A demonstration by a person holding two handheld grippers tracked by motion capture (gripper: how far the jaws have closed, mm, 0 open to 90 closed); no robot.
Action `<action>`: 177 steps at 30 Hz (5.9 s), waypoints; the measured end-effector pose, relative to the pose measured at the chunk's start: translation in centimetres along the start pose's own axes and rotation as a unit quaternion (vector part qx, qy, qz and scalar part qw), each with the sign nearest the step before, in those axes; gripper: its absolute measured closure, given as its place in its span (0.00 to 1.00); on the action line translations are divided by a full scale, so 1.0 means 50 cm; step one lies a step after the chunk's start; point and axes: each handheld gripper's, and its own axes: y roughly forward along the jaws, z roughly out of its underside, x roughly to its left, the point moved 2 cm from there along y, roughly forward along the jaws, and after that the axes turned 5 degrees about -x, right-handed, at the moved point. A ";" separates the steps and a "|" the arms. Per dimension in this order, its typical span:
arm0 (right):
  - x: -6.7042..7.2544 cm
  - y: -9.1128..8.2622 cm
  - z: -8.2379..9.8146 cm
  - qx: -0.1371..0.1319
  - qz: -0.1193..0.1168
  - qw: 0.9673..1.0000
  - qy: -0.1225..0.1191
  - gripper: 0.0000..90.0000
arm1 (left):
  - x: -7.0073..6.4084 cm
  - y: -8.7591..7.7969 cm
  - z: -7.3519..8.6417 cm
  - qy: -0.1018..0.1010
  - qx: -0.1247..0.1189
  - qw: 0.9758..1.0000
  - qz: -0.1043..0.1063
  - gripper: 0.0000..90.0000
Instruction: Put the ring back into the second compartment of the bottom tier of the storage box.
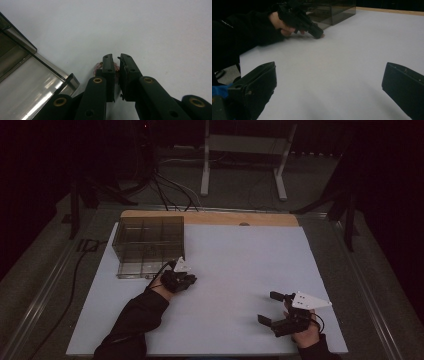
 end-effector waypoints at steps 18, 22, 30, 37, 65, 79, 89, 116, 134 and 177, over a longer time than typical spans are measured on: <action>0.000 0.003 0.001 0.004 -0.001 1.000 0.000 0.00 | 0.004 -0.006 -0.001 -0.005 -0.004 1.000 0.002 0.99; 0.002 0.003 0.001 0.004 -0.002 1.000 -0.001 0.00 | 0.000 -0.008 -0.002 0.003 -0.004 1.000 0.002 0.99; 0.001 0.002 0.002 0.006 -0.001 1.000 0.001 0.00 | -0.012 -0.018 -0.011 0.011 -0.007 1.000 0.012 0.99; 0.002 0.002 0.002 0.004 0.000 1.000 -0.001 0.00 | -0.022 -0.026 -0.019 0.021 -0.008 1.000 0.019 0.99; 0.004 0.005 0.002 0.004 -0.002 1.000 -0.001 0.00 | -0.040 -0.054 -0.041 0.030 -0.026 0.999 0.033 0.99; 0.004 0.006 0.002 0.006 -0.002 1.000 0.000 0.00 | -0.038 -0.065 -0.047 0.028 -0.034 0.998 0.033 0.99; 0.004 0.006 0.002 0.005 -0.003 1.000 -0.001 0.00 | -0.034 -0.079 -0.054 0.028 -0.041 0.998 0.030 0.99; 0.005 0.006 0.001 0.005 -0.002 1.000 -0.003 0.00 | -0.007 -0.125 -0.063 0.008 -0.069 0.997 0.018 0.99; 0.004 0.006 0.002 0.006 -0.003 1.000 0.000 0.00 | 0.003 -0.142 -0.066 0.010 -0.074 0.997 0.000 0.99; 0.002 0.007 0.002 0.004 -0.003 1.000 0.002 0.00 | 0.079 -0.209 -0.047 -0.029 -0.097 0.993 -0.060 0.99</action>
